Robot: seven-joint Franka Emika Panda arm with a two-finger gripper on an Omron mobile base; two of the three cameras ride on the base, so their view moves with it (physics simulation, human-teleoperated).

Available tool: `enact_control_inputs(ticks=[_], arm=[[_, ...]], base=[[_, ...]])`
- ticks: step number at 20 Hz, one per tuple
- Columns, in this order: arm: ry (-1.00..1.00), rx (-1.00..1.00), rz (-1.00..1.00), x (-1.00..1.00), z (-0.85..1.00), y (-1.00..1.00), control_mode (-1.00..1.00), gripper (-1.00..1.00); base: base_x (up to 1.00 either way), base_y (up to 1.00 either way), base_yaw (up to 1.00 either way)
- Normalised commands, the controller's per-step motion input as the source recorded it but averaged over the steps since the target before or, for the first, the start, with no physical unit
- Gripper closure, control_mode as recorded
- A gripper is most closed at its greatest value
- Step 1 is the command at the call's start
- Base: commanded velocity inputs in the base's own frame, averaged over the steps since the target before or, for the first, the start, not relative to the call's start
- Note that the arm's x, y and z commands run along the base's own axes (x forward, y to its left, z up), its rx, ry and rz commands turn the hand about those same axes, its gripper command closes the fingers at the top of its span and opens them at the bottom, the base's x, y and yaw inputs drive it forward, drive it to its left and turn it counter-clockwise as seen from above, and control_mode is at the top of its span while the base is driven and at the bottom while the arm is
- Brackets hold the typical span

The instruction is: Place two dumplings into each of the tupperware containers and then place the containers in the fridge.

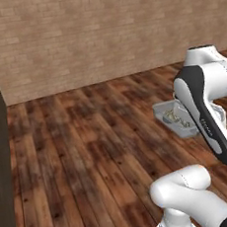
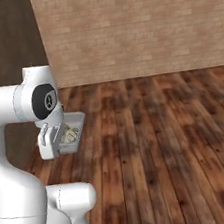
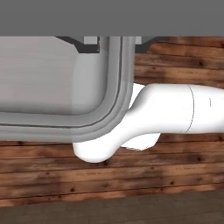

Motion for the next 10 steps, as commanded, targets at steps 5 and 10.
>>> enact_control_inputs(ticks=[5,10], arm=[[0.00,0.00,0.00,0.00,0.00,0.00,1.00,1.00],[0.00,0.00,0.00,0.00,0.00,0.00,1.00,1.00]], base=[[1.00,0.44,-0.02],[1.00,0.62,-0.23]])
